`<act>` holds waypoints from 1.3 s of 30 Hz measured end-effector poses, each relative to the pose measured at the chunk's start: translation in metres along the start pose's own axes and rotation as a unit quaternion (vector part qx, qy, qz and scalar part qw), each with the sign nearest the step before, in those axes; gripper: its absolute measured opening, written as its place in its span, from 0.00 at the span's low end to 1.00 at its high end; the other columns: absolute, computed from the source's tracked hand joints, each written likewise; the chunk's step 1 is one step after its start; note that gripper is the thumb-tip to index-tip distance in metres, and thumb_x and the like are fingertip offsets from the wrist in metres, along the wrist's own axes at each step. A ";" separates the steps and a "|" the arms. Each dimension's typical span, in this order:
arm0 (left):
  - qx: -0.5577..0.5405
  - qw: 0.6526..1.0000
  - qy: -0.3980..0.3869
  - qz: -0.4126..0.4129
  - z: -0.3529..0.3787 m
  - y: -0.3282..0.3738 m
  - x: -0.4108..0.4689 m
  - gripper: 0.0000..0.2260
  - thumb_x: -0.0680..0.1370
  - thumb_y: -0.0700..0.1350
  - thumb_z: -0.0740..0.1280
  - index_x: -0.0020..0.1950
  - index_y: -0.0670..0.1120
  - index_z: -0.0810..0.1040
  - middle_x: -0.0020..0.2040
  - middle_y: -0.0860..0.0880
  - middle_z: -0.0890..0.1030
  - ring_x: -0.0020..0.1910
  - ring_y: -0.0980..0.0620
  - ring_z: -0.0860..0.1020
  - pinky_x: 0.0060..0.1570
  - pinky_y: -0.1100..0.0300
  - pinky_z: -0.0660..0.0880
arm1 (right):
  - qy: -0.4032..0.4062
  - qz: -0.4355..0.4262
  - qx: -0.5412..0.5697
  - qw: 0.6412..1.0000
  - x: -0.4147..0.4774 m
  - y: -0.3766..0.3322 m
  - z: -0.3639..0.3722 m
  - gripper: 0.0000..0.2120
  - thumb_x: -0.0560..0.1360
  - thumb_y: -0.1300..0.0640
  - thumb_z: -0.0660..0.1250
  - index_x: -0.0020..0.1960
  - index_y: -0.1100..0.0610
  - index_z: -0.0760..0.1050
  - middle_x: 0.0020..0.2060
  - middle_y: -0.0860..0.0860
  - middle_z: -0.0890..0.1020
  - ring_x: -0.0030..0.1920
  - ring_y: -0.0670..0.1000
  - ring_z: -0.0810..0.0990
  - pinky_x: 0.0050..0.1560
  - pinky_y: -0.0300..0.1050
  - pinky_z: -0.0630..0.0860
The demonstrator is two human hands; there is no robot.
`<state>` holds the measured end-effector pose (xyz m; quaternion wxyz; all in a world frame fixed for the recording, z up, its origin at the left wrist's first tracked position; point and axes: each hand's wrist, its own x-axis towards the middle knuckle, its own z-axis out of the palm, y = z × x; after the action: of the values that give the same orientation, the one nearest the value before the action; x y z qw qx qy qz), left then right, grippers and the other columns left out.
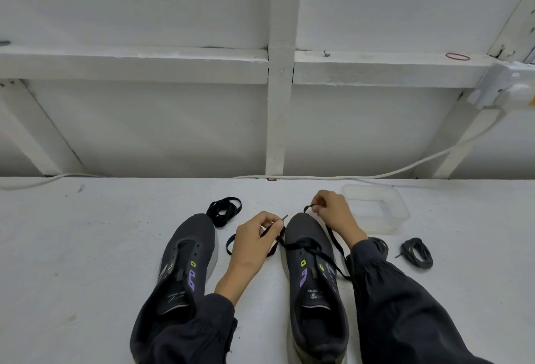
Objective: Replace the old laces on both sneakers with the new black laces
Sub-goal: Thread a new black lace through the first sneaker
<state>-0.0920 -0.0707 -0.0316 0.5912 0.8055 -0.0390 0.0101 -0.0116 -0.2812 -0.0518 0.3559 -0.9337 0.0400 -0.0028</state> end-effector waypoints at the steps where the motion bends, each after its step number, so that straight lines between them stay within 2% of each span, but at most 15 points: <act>1: 0.003 1.000 0.001 -0.003 0.000 -0.002 0.000 0.04 0.78 0.45 0.69 0.44 0.51 0.82 0.40 0.54 0.82 0.31 0.59 0.72 0.38 0.68 0.70 | 0.014 0.001 0.013 1.000 -0.002 -0.002 -0.003 0.08 0.72 0.71 0.66 0.44 0.60 0.79 0.38 0.53 0.81 0.40 0.51 0.77 0.43 0.40 0.69; 6: -0.019 0.999 -0.013 -0.030 0.004 -0.004 -0.002 0.03 0.78 0.44 0.69 0.45 0.50 0.82 0.41 0.53 0.83 0.41 0.52 0.79 0.44 0.63 0.76 | 0.051 -0.007 0.183 0.982 -0.029 -0.017 -0.031 0.12 0.75 0.71 0.62 0.46 0.59 0.81 0.32 0.54 0.79 0.26 0.47 0.77 0.29 0.39 0.73; 10: -0.056 0.997 -0.018 -0.047 0.007 0.007 -0.005 0.03 0.78 0.44 0.69 0.46 0.48 0.82 0.40 0.56 0.81 0.36 0.59 0.75 0.36 0.69 0.70 | 0.022 -0.028 0.252 0.967 -0.060 -0.033 -0.051 0.04 0.75 0.63 0.70 0.42 0.59 0.83 0.30 0.51 0.78 0.25 0.48 0.71 0.27 0.35 0.66; 12: -0.083 0.995 -0.029 -0.042 0.011 0.016 -0.008 0.03 0.78 0.45 0.68 0.46 0.49 0.81 0.47 0.56 0.81 0.36 0.57 0.73 0.38 0.69 0.71 | 0.012 -0.030 0.278 0.960 -0.072 -0.038 -0.056 0.03 0.74 0.61 0.73 0.41 0.58 0.83 0.29 0.50 0.77 0.25 0.47 0.68 0.28 0.34 0.65; 14: -0.102 0.992 -0.078 -0.008 0.014 0.024 -0.010 0.02 0.79 0.45 0.68 0.48 0.51 0.81 0.60 0.60 0.77 0.43 0.58 0.77 0.45 0.67 0.72 | -0.002 -0.043 0.298 0.954 -0.081 -0.042 -0.058 0.03 0.73 0.59 0.75 0.41 0.58 0.83 0.29 0.52 0.75 0.26 0.46 0.65 0.28 0.34 0.63; 16: -0.113 0.984 -0.136 0.013 0.017 0.033 -0.012 0.03 0.79 0.44 0.67 0.48 0.50 0.80 0.65 0.63 0.74 0.45 0.61 0.78 0.45 0.70 0.71 | -0.011 -0.055 0.304 0.951 -0.086 -0.045 -0.058 0.02 0.72 0.59 0.75 0.41 0.58 0.84 0.29 0.56 0.73 0.26 0.46 0.65 0.27 0.34 0.62; 18: -0.136 0.975 -0.173 0.009 0.019 0.039 -0.015 0.03 0.80 0.43 0.66 0.49 0.48 0.80 0.53 0.58 0.80 0.37 0.65 0.75 0.38 0.74 0.68 | -0.010 -0.065 0.301 0.951 -0.089 -0.045 -0.057 0.02 0.73 0.61 0.75 0.41 0.58 0.84 0.29 0.60 0.75 0.26 0.45 0.67 0.28 0.32 0.63; 21: -0.189 0.968 -0.161 -0.030 0.020 0.041 -0.017 0.06 0.80 0.45 0.66 0.52 0.44 0.80 0.37 0.53 0.78 0.32 0.61 0.71 0.34 0.70 0.66 | -0.004 -0.076 0.298 0.952 -0.093 -0.043 -0.057 0.01 0.72 0.60 0.74 0.43 0.57 0.85 0.33 0.67 0.79 0.30 0.47 0.73 0.31 0.31 0.67; 23: -0.244 0.957 -0.143 -0.068 0.020 0.042 -0.017 0.09 0.79 0.50 0.67 0.52 0.45 0.80 0.42 0.46 0.82 0.34 0.55 0.70 0.35 0.65 0.65 | 0.000 -0.080 0.304 0.949 -0.096 -0.042 -0.058 0.01 0.72 0.60 0.75 0.44 0.57 0.86 0.32 0.65 0.79 0.28 0.46 0.69 0.30 0.30 0.65; 26: -0.296 0.939 -0.151 -0.090 0.016 0.043 -0.017 0.06 0.82 0.46 0.63 0.51 0.45 0.76 0.52 0.41 0.84 0.36 0.54 0.72 0.35 0.61 0.64 | 0.011 -0.079 0.312 0.947 -0.098 -0.039 -0.061 0.02 0.72 0.60 0.75 0.45 0.56 0.86 0.29 0.57 0.75 0.27 0.45 0.65 0.29 0.32 0.62; 29: -0.265 0.947 -0.160 -0.086 0.014 0.042 -0.018 0.06 0.81 0.43 0.64 0.53 0.43 0.78 0.47 0.46 0.85 0.35 0.56 0.73 0.32 0.64 0.65 | 0.026 -0.069 0.324 0.943 -0.098 -0.036 -0.061 0.02 0.72 0.59 0.75 0.44 0.54 0.86 0.30 0.59 0.78 0.27 0.46 0.65 0.29 0.36 0.63; 31: -0.257 0.950 -0.148 -0.092 0.016 0.039 -0.018 0.06 0.80 0.42 0.66 0.53 0.42 0.80 0.44 0.48 0.83 0.35 0.56 0.72 0.31 0.65 0.66 | 0.038 -0.058 0.320 0.945 -0.096 -0.033 -0.060 0.02 0.73 0.59 0.74 0.43 0.54 0.86 0.31 0.54 0.81 0.28 0.46 0.68 0.30 0.37 0.66; 33: -0.255 0.952 -0.133 -0.101 0.016 0.038 -0.018 0.08 0.79 0.42 0.67 0.55 0.40 0.80 0.42 0.49 0.83 0.34 0.57 0.72 0.31 0.66 0.67 | 0.033 -0.060 0.293 0.954 -0.096 -0.030 -0.058 0.03 0.73 0.59 0.75 0.44 0.52 0.85 0.36 0.47 0.84 0.32 0.45 0.75 0.34 0.38 0.70; 36: -0.250 0.954 -0.124 -0.105 0.018 0.038 -0.017 0.08 0.79 0.42 0.68 0.55 0.40 0.81 0.40 0.50 0.83 0.33 0.58 0.72 0.32 0.67 0.68 | -0.035 -0.094 0.229 0.968 -0.097 -0.028 -0.059 0.14 0.72 0.55 0.76 0.56 0.46 0.82 0.54 0.41 0.83 0.55 0.41 0.80 0.53 0.41 0.76; 39: -0.241 0.957 -0.124 -0.101 0.019 0.037 -0.016 0.08 0.78 0.43 0.68 0.55 0.40 0.81 0.33 0.51 0.78 0.30 0.58 0.70 0.32 0.67 0.66 | -0.119 -0.125 0.263 0.949 -0.099 -0.032 -0.057 0.16 0.72 0.58 0.75 0.59 0.52 0.80 0.56 0.47 0.84 0.60 0.46 0.80 0.59 0.41 0.76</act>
<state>-0.1114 -0.0987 -0.0029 0.7564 0.6335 -0.0320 -0.1597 -0.1103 -0.2877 0.0150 0.5881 -0.7978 -0.1216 0.0538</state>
